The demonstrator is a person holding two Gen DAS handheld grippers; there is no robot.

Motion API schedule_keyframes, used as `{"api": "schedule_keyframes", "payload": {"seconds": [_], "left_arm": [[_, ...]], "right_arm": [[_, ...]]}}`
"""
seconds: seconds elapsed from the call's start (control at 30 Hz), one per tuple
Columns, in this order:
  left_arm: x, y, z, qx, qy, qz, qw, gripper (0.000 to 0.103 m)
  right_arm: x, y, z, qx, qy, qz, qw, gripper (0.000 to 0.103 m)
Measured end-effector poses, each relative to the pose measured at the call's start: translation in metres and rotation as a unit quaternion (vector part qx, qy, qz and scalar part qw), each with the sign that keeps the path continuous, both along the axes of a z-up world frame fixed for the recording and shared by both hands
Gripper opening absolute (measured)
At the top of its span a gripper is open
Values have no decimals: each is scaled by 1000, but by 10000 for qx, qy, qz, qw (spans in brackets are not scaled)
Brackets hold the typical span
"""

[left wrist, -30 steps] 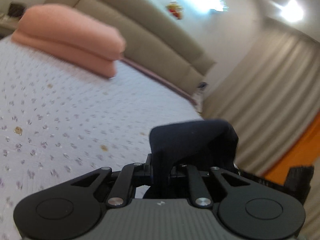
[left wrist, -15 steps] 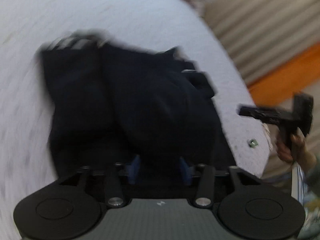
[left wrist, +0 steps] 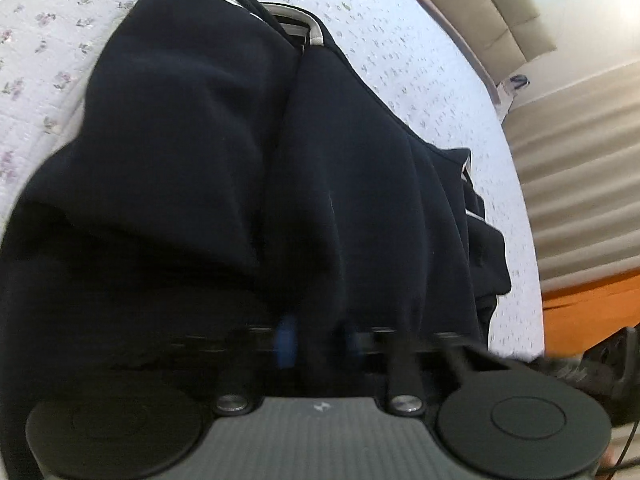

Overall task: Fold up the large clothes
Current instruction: 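Lift the hem with both grippers and fold it toward the hood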

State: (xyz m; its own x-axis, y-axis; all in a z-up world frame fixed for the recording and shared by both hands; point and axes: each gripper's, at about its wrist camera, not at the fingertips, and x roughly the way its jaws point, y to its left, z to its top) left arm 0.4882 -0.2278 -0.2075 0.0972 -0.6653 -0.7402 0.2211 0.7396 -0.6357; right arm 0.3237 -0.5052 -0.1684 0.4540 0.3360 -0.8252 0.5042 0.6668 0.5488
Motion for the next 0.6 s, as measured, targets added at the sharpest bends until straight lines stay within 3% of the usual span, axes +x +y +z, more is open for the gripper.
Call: {"api": "schedule_keyframes", "payload": {"seconds": [0.07, 0.17, 0.23, 0.3, 0.33, 0.37, 0.43, 0.5, 0.6], "left_arm": [[-5, 12, 3, -202, -133, 165, 9996, 11], [-16, 36, 27, -738, -512, 334, 9954, 11], [-24, 41, 33, -881, -581, 259, 9941, 12], [-30, 32, 25, -524, -504, 117, 9973, 12], [-34, 27, 17, -199, -471, 16, 9987, 12], [-36, 23, 9, 141, -443, -54, 9989, 15], [-39, 28, 2, 248, -364, 89, 9990, 28], [-38, 42, 11, 43, -170, 345, 9993, 30], [-44, 52, 51, 49, -744, 440, 9962, 30]], "right_arm": [[-1, 1, 14, -285, -72, 68, 9995, 13], [-22, -11, 56, -799, -663, -12, 9946, 13], [-33, -15, 74, -957, -877, 53, 9915, 13], [-33, -15, 65, -945, -688, 142, 9930, 21], [-29, -15, 55, -1035, -464, 189, 9934, 38], [-27, -15, 41, -1071, -207, 264, 9937, 48], [-26, -21, 20, -901, 128, 384, 9951, 55], [-32, -30, 28, -624, -50, 327, 9975, 55], [-42, -33, 67, -967, -553, 427, 9929, 56]]}}
